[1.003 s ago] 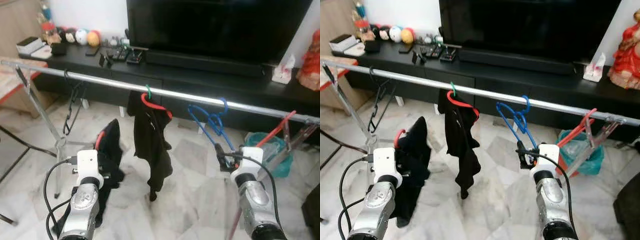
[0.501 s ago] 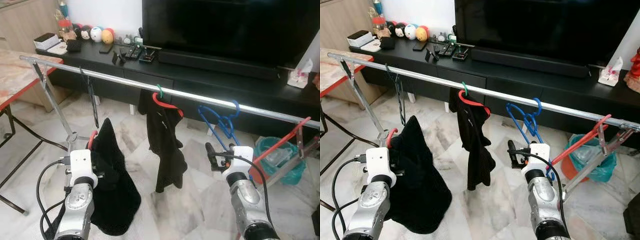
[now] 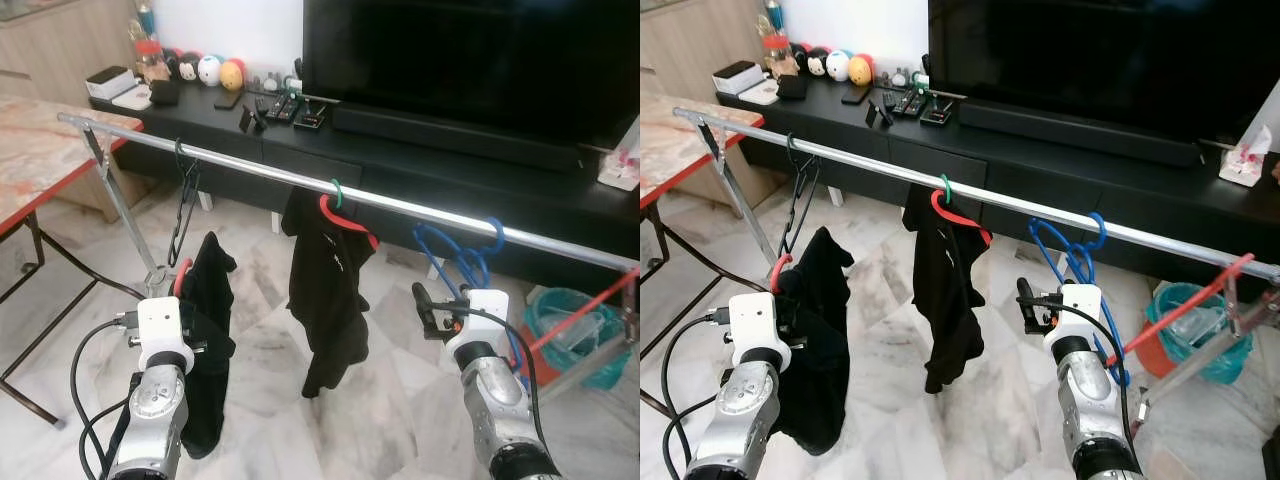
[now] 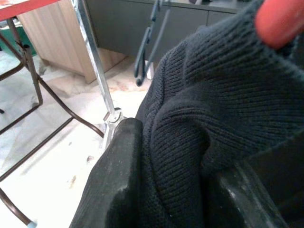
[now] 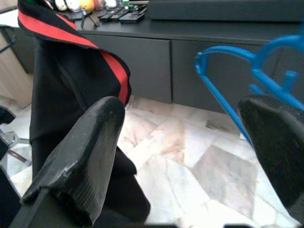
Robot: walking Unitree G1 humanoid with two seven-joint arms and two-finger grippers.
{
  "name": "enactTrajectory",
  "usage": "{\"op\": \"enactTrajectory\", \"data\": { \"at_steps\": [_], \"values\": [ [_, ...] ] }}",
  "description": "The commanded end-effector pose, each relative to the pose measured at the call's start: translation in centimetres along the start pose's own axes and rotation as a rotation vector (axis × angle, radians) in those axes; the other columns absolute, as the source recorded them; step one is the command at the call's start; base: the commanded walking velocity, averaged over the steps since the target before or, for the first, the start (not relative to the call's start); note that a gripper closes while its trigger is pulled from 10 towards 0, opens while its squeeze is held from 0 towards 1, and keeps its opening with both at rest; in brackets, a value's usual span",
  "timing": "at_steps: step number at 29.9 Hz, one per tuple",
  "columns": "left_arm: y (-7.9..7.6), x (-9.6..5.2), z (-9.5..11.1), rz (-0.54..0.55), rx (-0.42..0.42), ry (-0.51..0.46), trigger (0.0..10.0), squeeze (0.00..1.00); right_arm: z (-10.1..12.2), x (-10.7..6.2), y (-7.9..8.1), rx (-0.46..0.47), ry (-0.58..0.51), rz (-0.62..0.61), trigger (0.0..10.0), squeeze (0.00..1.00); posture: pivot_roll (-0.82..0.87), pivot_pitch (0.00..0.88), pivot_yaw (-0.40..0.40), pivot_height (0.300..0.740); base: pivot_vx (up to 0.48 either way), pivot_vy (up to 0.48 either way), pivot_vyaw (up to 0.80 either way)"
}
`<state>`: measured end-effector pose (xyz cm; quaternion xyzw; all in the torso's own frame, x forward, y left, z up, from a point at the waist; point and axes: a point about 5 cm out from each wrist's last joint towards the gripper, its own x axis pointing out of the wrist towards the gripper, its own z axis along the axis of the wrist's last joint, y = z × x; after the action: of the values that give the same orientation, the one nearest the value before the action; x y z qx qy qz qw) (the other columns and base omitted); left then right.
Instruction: Hang hanger
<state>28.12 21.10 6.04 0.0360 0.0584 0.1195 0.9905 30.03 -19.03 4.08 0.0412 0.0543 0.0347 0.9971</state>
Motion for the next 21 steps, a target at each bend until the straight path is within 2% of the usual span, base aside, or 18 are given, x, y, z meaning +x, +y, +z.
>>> {"op": "enactTrajectory", "data": {
  "at_steps": [1,21],
  "values": [
    [-0.24,0.29,1.13,-0.006,0.004,-0.058,10.0,0.0,-0.13,-0.14,-0.38,0.003,0.01,-0.011,10.0,0.0,-0.06,0.0,-0.036,0.74,0.247,0.0,0.0],
    [-0.15,0.22,1.68,0.0,-0.009,-0.101,10.0,0.0,-0.14,-0.09,-0.23,0.009,0.009,-0.008,10.0,0.0,-0.06,0.008,-0.037,0.74,0.253,0.0,0.0]
  ]
}}
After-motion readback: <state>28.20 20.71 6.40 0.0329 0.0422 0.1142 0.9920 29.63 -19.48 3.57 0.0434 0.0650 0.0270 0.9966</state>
